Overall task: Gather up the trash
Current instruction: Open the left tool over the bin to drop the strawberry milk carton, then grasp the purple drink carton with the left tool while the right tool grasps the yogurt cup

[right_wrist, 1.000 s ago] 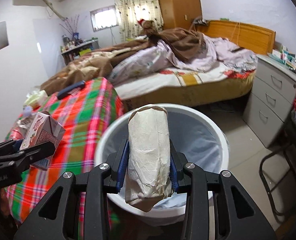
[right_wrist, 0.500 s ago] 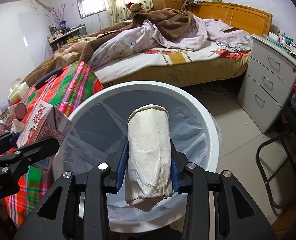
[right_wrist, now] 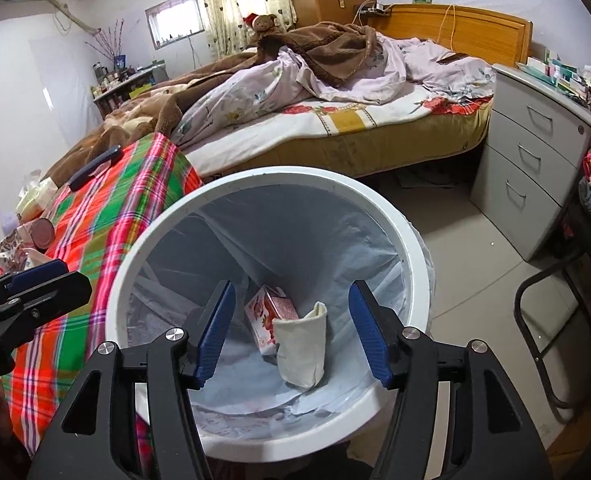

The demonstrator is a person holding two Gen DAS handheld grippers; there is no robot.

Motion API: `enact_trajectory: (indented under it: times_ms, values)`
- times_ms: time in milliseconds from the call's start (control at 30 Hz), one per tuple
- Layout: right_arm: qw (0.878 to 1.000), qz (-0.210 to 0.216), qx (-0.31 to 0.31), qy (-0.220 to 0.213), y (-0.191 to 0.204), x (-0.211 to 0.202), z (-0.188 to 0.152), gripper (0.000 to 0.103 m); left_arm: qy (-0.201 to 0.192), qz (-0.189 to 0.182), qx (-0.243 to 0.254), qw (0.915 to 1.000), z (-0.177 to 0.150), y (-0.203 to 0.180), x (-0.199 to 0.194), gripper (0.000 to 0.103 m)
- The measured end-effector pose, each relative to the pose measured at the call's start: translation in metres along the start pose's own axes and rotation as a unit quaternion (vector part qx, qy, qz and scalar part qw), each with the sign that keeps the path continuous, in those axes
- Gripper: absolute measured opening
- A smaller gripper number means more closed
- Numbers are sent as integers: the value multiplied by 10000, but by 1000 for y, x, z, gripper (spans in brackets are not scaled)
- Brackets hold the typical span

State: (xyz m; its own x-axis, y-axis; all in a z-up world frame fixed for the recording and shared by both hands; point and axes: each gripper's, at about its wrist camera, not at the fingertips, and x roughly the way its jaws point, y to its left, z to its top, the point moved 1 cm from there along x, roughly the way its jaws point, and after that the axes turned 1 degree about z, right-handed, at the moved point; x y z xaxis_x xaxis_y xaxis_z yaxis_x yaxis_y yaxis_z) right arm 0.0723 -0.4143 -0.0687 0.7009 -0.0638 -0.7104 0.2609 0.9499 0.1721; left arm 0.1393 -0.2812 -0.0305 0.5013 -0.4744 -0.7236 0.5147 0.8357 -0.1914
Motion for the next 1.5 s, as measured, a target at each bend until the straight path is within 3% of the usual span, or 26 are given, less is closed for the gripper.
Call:
enact_trajectory:
  times_ms: [633,1033,1133,1233,1500]
  values:
    - [9976,332,-429,-434,62,-27,-3,65,-527,616,-530,9953,-38,68,-88,69]
    - [9887,785,-994,-800,129,-26,-7,71,-812,1320,-1300,9793,-76,155,-142,69]
    - [9880,1128,-894,-553,142,-18,-5,71,-779,1439,-1490,9752,-84,176,-149,73]
    - [9879,1204,-942,-271,158,-6,-7,71,-807,1589,-1589,9711,-91,192,-158,87]
    - [9866,1338,-925,-112,190,9,-11,71,-640,1603,-1851,9674,-103,221,-157,88]
